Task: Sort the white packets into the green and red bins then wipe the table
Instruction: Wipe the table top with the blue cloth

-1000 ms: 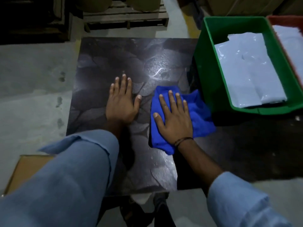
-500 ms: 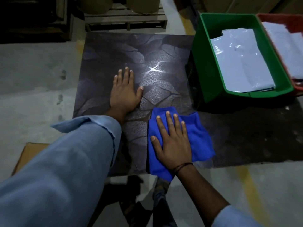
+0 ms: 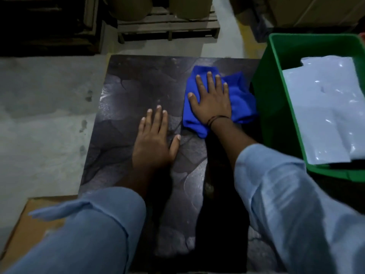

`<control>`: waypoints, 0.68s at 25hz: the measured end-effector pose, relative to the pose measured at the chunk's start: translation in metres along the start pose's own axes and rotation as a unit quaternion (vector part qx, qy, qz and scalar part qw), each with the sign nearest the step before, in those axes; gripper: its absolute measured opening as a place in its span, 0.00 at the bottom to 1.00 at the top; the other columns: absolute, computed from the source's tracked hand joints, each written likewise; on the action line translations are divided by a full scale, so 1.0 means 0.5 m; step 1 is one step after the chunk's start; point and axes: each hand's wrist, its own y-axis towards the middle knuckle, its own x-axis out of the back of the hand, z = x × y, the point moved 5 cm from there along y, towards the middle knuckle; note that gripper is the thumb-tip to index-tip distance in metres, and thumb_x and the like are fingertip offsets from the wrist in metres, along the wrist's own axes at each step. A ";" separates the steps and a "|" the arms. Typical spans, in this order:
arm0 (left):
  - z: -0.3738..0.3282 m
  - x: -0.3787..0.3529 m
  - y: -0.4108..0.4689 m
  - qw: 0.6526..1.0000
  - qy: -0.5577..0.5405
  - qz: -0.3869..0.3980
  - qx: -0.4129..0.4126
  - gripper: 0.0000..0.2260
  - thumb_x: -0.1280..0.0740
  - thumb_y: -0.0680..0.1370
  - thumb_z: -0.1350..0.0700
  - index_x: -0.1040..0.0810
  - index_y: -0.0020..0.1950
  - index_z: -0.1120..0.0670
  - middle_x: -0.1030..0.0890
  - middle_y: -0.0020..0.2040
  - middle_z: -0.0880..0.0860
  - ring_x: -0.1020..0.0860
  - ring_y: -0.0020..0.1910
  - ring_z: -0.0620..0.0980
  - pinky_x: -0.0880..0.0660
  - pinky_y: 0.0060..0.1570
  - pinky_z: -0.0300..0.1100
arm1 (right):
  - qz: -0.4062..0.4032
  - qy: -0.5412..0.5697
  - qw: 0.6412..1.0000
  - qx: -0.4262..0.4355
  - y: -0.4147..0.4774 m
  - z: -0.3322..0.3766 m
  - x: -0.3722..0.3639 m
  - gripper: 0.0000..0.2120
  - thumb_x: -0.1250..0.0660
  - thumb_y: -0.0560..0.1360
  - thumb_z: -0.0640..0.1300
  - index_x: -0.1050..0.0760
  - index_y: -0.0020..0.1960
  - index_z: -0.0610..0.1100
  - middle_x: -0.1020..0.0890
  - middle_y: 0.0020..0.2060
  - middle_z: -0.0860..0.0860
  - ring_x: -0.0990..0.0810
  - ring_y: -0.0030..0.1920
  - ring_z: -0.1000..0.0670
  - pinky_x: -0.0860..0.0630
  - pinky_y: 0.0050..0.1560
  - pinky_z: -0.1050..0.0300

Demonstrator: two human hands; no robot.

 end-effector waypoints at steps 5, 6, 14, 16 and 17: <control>0.004 0.004 -0.001 1.000 0.000 0.014 0.010 0.36 0.42 0.80 0.39 0.42 0.82 0.59 0.46 0.83 0.57 0.47 0.82 0.59 0.48 0.80 0.55 | 0.023 0.006 1.000 0.010 0.174 0.042 0.008 0.33 0.54 0.80 0.65 0.50 0.82 0.53 0.51 0.82 0.46 0.55 0.81 0.41 0.57 0.78 0.39; 0.005 0.005 -0.006 1.000 -0.003 0.013 0.010 0.35 0.42 0.80 0.39 0.42 0.82 0.58 0.46 0.83 0.57 0.48 0.82 0.58 0.48 0.80 0.55 | 0.026 0.004 1.000 0.011 0.186 0.049 0.007 0.34 0.55 0.80 0.65 0.51 0.82 0.53 0.51 0.82 0.46 0.55 0.81 0.41 0.58 0.78 0.39; -0.007 0.009 -0.020 0.999 -0.030 0.016 0.003 0.30 0.45 0.82 0.46 0.38 0.81 0.59 0.41 0.82 0.59 0.44 0.81 0.60 0.46 0.79 0.57 | -0.003 0.006 0.998 0.056 0.002 0.061 0.001 0.34 0.54 0.79 0.66 0.47 0.81 0.52 0.47 0.81 0.45 0.52 0.81 0.41 0.55 0.79 0.40; -0.008 0.017 -0.018 0.999 -0.042 0.023 0.007 0.28 0.47 0.82 0.50 0.38 0.81 0.60 0.41 0.82 0.59 0.44 0.81 0.60 0.46 0.79 0.57 | -0.009 0.008 0.998 0.058 -0.097 0.069 -0.001 0.34 0.54 0.79 0.65 0.47 0.81 0.51 0.46 0.81 0.45 0.51 0.81 0.41 0.54 0.79 0.40; -0.007 0.024 -0.020 0.997 -0.057 0.041 0.010 0.28 0.47 0.82 0.51 0.39 0.81 0.60 0.42 0.82 0.59 0.45 0.81 0.60 0.47 0.80 0.56 | -0.009 0.008 0.998 0.059 -0.155 0.075 -0.001 0.33 0.54 0.80 0.65 0.46 0.81 0.51 0.45 0.81 0.45 0.50 0.80 0.41 0.54 0.79 0.40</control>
